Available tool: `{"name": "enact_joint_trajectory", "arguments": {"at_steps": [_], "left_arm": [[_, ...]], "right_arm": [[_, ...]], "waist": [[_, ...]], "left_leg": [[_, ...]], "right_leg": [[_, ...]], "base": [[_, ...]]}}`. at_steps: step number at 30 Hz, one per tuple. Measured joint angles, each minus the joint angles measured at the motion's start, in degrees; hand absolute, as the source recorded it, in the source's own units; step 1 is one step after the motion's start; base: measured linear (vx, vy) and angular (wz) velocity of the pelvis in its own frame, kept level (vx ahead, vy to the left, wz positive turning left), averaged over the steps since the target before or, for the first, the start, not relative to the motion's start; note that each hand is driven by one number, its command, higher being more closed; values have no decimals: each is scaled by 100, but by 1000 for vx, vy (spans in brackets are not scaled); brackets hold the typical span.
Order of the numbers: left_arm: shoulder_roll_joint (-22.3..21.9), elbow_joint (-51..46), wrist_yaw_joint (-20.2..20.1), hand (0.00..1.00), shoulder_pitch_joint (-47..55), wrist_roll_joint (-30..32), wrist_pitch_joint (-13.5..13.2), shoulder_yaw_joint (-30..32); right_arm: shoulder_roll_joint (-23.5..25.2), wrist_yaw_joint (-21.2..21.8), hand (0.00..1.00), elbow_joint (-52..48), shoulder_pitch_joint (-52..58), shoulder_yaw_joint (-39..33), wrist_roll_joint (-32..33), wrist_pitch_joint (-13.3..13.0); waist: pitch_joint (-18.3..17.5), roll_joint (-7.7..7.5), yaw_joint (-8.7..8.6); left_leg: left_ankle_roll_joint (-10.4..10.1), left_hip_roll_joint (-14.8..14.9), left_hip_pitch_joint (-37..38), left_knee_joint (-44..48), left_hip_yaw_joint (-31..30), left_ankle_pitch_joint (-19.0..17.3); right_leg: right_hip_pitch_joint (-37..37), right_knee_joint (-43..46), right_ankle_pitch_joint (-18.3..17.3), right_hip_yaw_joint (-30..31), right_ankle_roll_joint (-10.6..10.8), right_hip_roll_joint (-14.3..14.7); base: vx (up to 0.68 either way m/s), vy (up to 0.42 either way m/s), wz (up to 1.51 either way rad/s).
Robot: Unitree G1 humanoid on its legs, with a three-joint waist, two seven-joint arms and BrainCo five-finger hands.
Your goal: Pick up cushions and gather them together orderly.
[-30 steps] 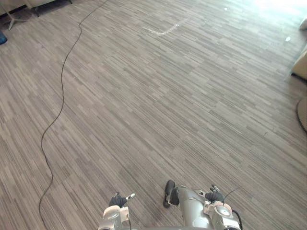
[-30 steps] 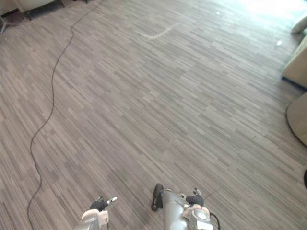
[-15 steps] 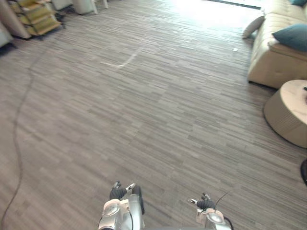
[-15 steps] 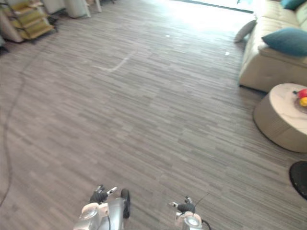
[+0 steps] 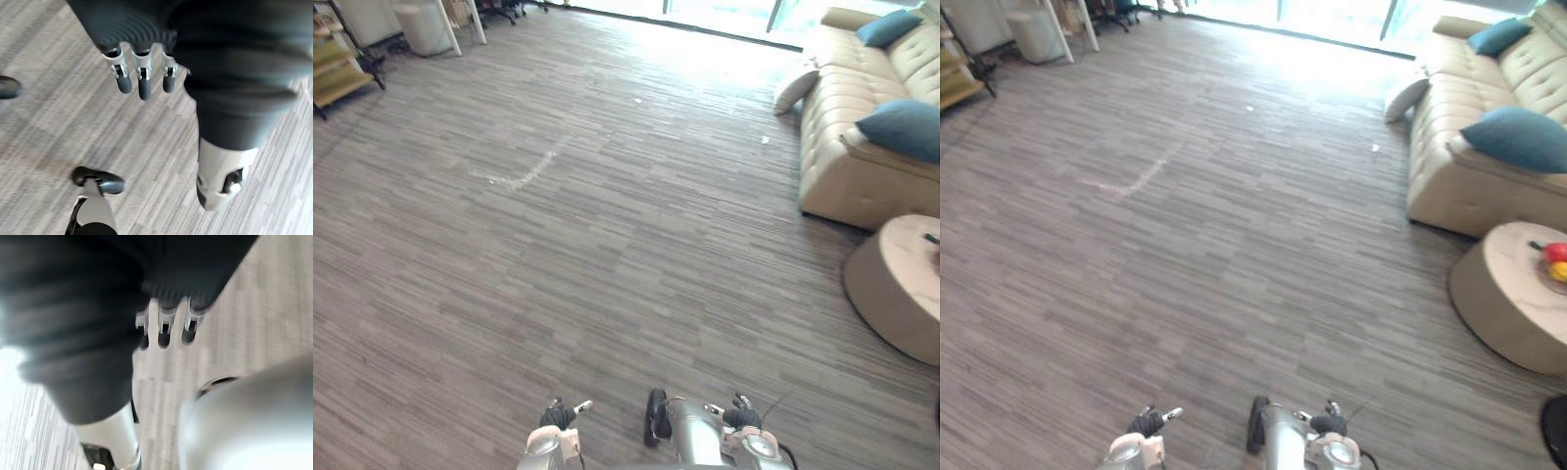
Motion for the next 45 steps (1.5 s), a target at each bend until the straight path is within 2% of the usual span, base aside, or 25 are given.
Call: {"name": "enact_joint_trajectory", "arguments": {"at_steps": [1,2,3,5,7,9,11,12,13,14,16,17,19,22,26,29,30,31,33,35,36,38,40,43,45], "left_arm": [[24,-30,-1,0,-26,37,13,93],[25,-66,0,0,-26,42,27,135],[26,-216,7,0,-11,42,30,262],[106,-526,28,0,73,35,8,321],[98,-696,27,0,138,25,-57,317],[65,-826,31,0,143,-19,-141,352],[57,-894,36,0,149,-115,-164,363],[82,-907,49,0,171,-194,-183,353],[105,-893,55,0,185,-199,-184,349],[301,-831,96,0,168,-197,-151,353],[350,-772,113,0,144,-201,-139,368],[474,-688,122,0,134,-195,-131,329],[549,-465,153,0,94,-189,-105,215],[531,-336,159,0,82,-186,-15,55],[449,-154,145,0,39,-185,-5,-148],[403,-98,129,0,50,-173,9,-272],[389,-54,130,0,37,-153,1,-293],[247,-1,105,0,-32,-60,-2,-275],[133,2,82,0,-13,46,5,-253],[48,-77,67,0,-38,60,10,-144],[43,-189,33,0,-3,59,9,-94],[68,-498,54,0,76,57,-16,94],[76,-681,67,0,89,25,-56,83],[71,-791,74,0,92,-34,-148,97],[66,-811,85,0,79,-89,-196,96]], "right_arm": [[-47,-4,0,-6,-50,6,4,14],[-72,-10,0,15,-84,10,4,29],[-72,-37,0,52,-101,45,11,76],[24,-51,0,235,-80,204,14,96],[55,-52,0,257,-86,402,16,107],[104,-50,0,263,-95,425,18,107],[158,-60,0,304,-79,358,13,105],[175,-76,0,439,-96,401,8,100],[163,-77,0,496,-112,409,8,103],[312,-88,0,653,-180,394,4,90],[367,-78,0,668,-144,381,0,94],[432,-57,0,680,-141,390,-20,96],[380,-49,0,639,-148,362,-109,58],[347,-12,0,472,-135,375,-230,11],[243,-3,0,253,-200,345,-230,-57],[109,-12,0,265,-103,296,-194,-26],[63,3,0,240,-94,231,-160,-37],[-22,-5,0,263,-212,131,-244,-15],[-8,6,0,194,-223,52,-234,-2],[-77,2,0,183,-230,120,-263,39],[-99,-32,0,215,-256,145,-279,82],[-61,-69,0,260,-199,291,-253,114],[-50,-80,0,267,-180,419,-224,139],[33,-99,0,274,-204,430,-219,140],[58,-98,0,342,-208,430,-222,124]], "waist": [[85,137,-7],[129,185,-1],[227,220,20],[265,-27,122],[163,-131,165],[177,-72,305],[180,-71,409],[140,-135,476],[110,-167,496],[6,-369,373],[-32,-451,423],[-45,-645,439],[-8,-620,325],[22,-533,308],[78,-441,131],[103,-510,-9],[102,-465,-45],[110,-207,1],[143,-90,-87],[235,43,-94],[283,97,-80],[343,19,6],[343,-60,72],[358,-49,161],[356,-41,240]], "left_leg": [[-798,290,-719,1710,-217,510],[-1067,448,-1044,2493,-233,633],[-899,783,-1576,3716,-96,534],[-372,1029,-2300,4082,400,191],[-161,1049,-2984,3543,596,55],[-186,906,-3497,1918,629,53],[-283,589,-3702,360,300,393],[-362,397,-3757,41,108,1142],[-280,337,-3731,66,108,1329],[-36,204,-3792,433,244,894],[37,208,-3783,808,284,589],[197,28,-3417,858,513,307],[276,-94,-2759,558,582,-21],[338,-148,-1458,-240,744,-284],[223,-34,-370,-1066,910,-400],[221,-93,307,-1450,856,-402],[215,-87,491,-1524,743,-407],[9,31,537,-1407,710,-108],[-389,168,403,-612,369,162],[-1105,503,-405,1468,-139,764],[-1219,843,-1155,3111,-186,815],[-900,1087,-1937,4096,56,488],[-565,1088,-2584,3739,315,234],[-289,784,-3309,1635,453,38],[-409,443,-3506,15,193,535]], "right_leg": [[313,-97,-218,-41,-33,134],[526,-208,-285,-47,-59,247],[1145,-536,-393,-37,-96,452],[2201,-1245,-522,100,-85,514],[2700,-1759,-579,258,-38,516],[3184,-2157,-624,600,180,435],[3458,-2247,-864,863,398,246],[3653,-2317,-1050,1148,522,95],[3697,-2330,-1074,1252,528,58],[3648,-2275,-810,1644,348,-171],[3513,-1883,-527,1919,680,-246],[3094,-584,-158,2133,1040,-409],[2356,1280,724,2132,1637,-453],[1292,2729,252,1405,1124,-502],[139,1738,-281,186,693,-473],[-84,-759,605,-164,510,-355],[-29,-637,850,-120,154,-306],[-99,-145,318,-72,231,-228],[31,258,-194,-86,112,-194],[475,152,-479,-151,83,-70],[913,-123,-560,-148,18,171],[1769,-718,-600,-86,-48,337],[2362,-1347,-606,63,-26,385],[3063,-1969,-578,401,196,295],[3365,-2142,-757,647,406,133]], "base": [[554,-107,1],[805,-125,-14],[625,-73,-22],[627,-63,-28],[534,22,-42],[657,166,-80],[570,257,-81],[524,284,-73],[833,411,-69],[708,360,-42],[686,362,-40],[530,269,-30],[691,258,-21],[611,111,-33],[576,-26,-15],[602,-161,31],[637,-161,-1],[618,-169,-6],[592,-220,-8],[580,-188,-8],[550,-128,-26],[564,-66,-39],[461,-7,-34],[570,158,-59],[544,274,-71]]}}
